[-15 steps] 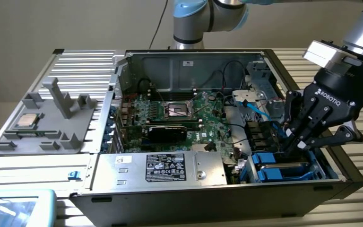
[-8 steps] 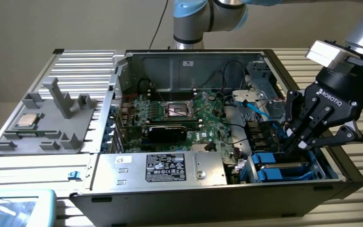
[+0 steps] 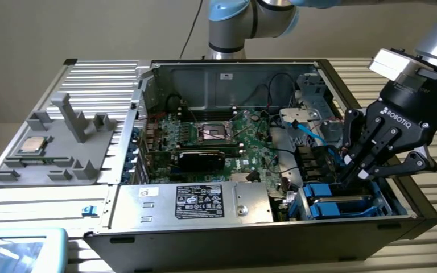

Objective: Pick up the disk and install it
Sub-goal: 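Insert the first disk wire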

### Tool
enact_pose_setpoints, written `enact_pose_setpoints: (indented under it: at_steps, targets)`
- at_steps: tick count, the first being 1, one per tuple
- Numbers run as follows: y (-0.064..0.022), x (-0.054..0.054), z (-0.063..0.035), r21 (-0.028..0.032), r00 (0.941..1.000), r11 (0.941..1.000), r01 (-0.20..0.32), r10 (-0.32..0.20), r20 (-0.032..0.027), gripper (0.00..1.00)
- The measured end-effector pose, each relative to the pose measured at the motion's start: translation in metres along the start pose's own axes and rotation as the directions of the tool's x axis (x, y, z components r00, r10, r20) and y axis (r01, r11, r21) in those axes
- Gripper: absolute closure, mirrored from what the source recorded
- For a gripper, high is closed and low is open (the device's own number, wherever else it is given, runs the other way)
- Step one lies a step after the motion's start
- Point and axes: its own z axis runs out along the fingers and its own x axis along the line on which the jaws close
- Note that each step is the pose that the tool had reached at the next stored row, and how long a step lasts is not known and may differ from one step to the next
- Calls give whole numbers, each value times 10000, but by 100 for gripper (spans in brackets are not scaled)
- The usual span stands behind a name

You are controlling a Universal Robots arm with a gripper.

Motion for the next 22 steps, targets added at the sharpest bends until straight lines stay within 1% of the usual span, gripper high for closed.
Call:
enact_pose_setpoints:
  at_steps: [2, 4, 6, 7, 8, 11, 14, 18, 19, 21, 22]
  targets:
    - [-5, -1, 2, -26, 10000, 10000, 7, -7, 4, 84]
    - [-9, -1, 1, -93, 10000, 10000, 22, -22, 12, 84]
    - [-21, 2, -2, -234, 10000, 9997, 56, -55, 32, 84]
    - [-27, 3, -4, -272, 10000, 9996, 65, -64, 36, 84]
    - [-31, 3, -6, -291, 10000, 9996, 69, -68, 38, 84]
    - [-53, -1, -13, -343, 10000, 9994, 67, -66, 16, 84]
    - [-68, -4, -18, -378, 10000, 9993, 66, -66, -3, 84]
    - [-74, -10, -17, -489, 10000, 9988, 75, -77, -25, 84]
    - [-76, -9, -17, -510, 10000, 9987, 80, -81, -24, 84]
    - [-83, -9, -17, -530, 10000, 9986, 86, -87, -20, 84]
    - [-88, -8, -16, -553, 10000, 9984, 91, -92, -15, 84]
